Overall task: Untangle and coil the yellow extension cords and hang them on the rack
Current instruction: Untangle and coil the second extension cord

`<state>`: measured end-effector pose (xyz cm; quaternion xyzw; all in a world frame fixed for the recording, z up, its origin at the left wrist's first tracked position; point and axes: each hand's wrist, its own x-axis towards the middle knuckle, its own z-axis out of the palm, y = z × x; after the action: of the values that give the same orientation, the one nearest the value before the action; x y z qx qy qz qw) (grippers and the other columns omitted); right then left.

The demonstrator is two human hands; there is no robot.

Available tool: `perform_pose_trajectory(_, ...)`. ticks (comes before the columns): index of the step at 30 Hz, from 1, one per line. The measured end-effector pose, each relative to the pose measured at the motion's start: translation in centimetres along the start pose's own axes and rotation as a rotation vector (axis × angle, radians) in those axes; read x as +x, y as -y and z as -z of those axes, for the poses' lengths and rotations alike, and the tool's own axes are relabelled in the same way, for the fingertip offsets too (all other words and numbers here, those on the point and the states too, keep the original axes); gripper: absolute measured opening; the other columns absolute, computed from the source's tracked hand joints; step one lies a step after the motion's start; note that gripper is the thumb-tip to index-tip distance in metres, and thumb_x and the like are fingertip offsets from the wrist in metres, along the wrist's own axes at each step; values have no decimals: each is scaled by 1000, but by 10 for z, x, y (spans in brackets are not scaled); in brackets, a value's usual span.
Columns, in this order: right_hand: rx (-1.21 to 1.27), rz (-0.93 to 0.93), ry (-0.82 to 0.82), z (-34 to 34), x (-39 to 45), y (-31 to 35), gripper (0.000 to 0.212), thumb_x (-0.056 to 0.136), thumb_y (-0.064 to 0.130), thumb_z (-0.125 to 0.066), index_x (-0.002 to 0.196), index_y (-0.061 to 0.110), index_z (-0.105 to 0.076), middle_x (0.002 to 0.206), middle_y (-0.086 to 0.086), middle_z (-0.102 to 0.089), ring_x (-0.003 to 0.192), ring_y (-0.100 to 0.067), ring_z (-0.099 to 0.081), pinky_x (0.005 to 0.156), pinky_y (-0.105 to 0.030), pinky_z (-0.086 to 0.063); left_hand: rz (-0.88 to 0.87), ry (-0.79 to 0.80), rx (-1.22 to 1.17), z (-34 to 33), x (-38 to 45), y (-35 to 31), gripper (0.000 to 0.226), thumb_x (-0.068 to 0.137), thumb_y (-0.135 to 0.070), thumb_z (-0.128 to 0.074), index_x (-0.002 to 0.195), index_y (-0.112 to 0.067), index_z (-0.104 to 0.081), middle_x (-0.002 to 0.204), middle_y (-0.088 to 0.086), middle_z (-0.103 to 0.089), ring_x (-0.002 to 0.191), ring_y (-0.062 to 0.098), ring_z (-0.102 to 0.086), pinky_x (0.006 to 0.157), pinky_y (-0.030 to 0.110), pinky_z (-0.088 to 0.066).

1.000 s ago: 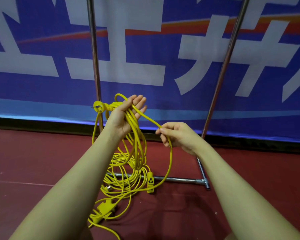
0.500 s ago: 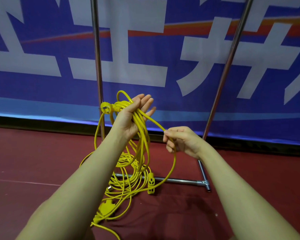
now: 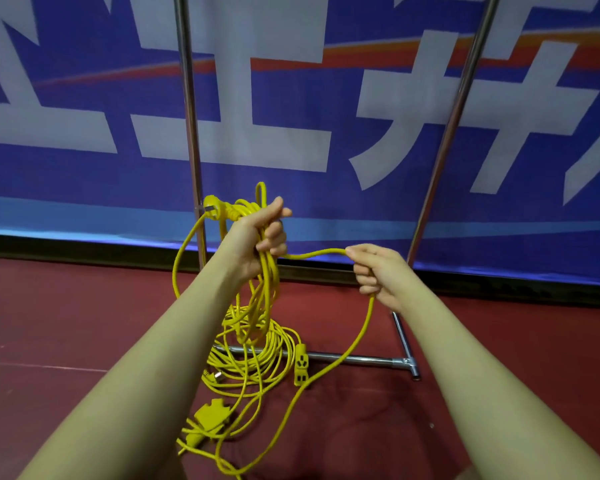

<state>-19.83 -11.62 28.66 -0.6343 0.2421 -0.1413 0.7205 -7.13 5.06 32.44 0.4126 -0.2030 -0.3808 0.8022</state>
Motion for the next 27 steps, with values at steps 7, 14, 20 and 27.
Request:
perform_pose_trajectory(7, 508, -16, -2, -9, -8, 34, 8, 95, 7, -46, 90, 4, -51, 64, -11, -54, 46, -10, -41, 39, -15, -32, 130, 197, 511, -7, -6, 14, 27, 97, -11, -41, 80, 1, -59, 50, 6, -61, 38, 11, -54, 45, 18, -45)
perform_pose_trajectory(14, 678, -2, 13, -22, -14, 46, 26, 94, 28, -48, 96, 3, -50, 80, -12, -47, 59, -18, -42, 51, -23, -32, 237, 359, 465, -10, -6, 40, 17, 88, 2, -49, 99, 6, -62, 89, 16, -72, 86, 26, -71, 92, 32, -53)
perform_pose_trajectory(20, 790, 3, -8, -25, -15, 46, 40, 94, 41, -47, 105, 4, -47, 87, -12, -41, 63, -18, -36, 59, -26, -33, 257, 440, 483, -16, -10, 50, 21, 91, 6, -47, 108, 8, -58, 91, 10, -73, 88, 22, -70, 83, 24, -53)
perform_pose_trajectory(27, 626, 76, -39, -17, -8, 43, 30, 98, 39, -41, 98, 10, -49, 89, -11, -54, 77, -21, -54, 70, -31, -46, 128, 286, 331, -27, -14, 39, 19, 93, 4, -42, 92, -3, -60, 75, 7, -72, 69, 15, -71, 65, 22, -56)
